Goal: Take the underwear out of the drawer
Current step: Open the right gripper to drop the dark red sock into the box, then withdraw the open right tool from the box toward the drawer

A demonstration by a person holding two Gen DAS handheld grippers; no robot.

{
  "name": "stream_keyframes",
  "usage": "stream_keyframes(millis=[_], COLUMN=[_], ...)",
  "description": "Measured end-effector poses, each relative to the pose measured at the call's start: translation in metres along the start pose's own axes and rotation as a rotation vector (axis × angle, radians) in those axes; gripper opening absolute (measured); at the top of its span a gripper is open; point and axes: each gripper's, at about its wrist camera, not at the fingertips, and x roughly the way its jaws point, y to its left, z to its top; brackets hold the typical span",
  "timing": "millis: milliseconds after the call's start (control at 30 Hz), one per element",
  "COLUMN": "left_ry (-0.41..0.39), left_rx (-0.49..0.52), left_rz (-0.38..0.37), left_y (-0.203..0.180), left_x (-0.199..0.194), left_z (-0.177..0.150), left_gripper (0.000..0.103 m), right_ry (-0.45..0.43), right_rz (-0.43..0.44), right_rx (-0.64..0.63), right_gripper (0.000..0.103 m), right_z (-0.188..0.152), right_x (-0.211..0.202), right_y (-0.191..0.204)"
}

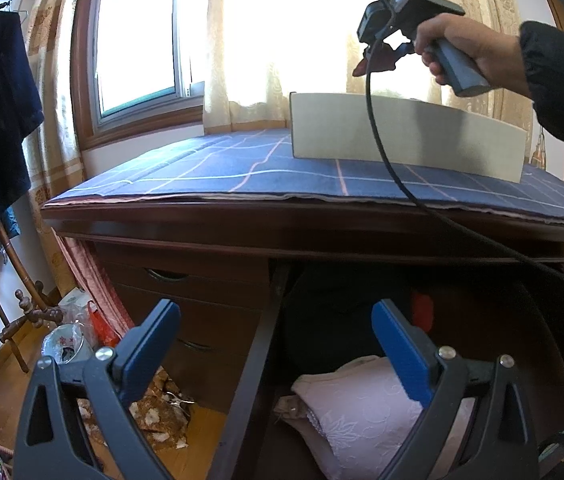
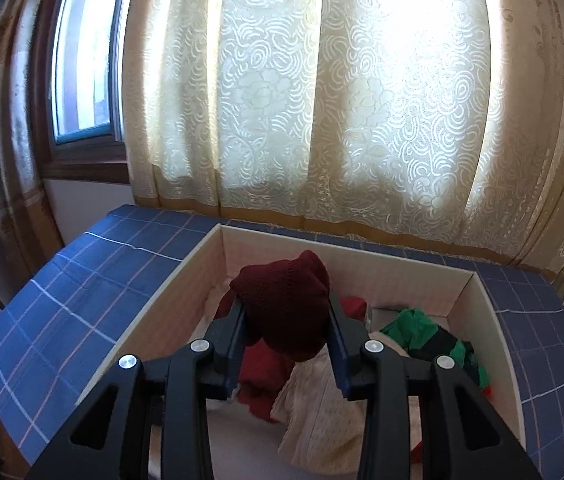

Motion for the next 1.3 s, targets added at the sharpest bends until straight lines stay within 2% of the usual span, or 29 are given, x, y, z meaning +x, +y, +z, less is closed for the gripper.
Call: stream_keyframes(millis=[400,533,633,767,800,933,1000,1100,1300], left_ry=[0.005,0.007,0.010,0.011,0.011,0.010,0.010,0.010,0.008], left_rx=[-0.001,0.001,0.000,0.001,0.001,0.000,0.000,0.000,-0.001], left_rz=[-0.004,-0.007,-0.008,-0.008,-0.008,-0.008,-0.009,-0.008,-0.007], left_y=[0.000,-0.001,0.000,0.000,0.000,0.000,0.000,0.000,0.000], left_x=[0.001,0.002,0.003,0.003,0.003,0.003,0.003,0.003,0.003], left_z=[0.001,0.001,0.002,0.002,0.002,0.002,0.002,0.002,0.002], left_gripper=[0.098,0.098,0.098,0.098,0.098,0.098,0.098,0.098,0.098], right_ry=[0.127,0.175,0.194,0.172,0.178,0.225,0.215,0.204,0.131], right_rz=[-0.027,0.004,0.001,0.015,0.013,0.018,0.013,0.003,0.016], right_rx=[0.041,0.097,0.112,0.125,0.117,0.105,0.104,0.092,0.056], right_gripper=[0.039,0.039,0.039,0.043,0.046,0.047,0.048,0.065,0.067], right_z=[0.011,0.009,0.007,0.011,0.011,0.009,0.009,0.008,-0.001], right_x=[0.057,0.074,0.082,0.083,0.085,0.094,0.091,0.086,0.057], right_y=[-0.005,-0.010,-0.012,-0.012,-0.011,-0.008,-0.008,-0.008,-0.003])
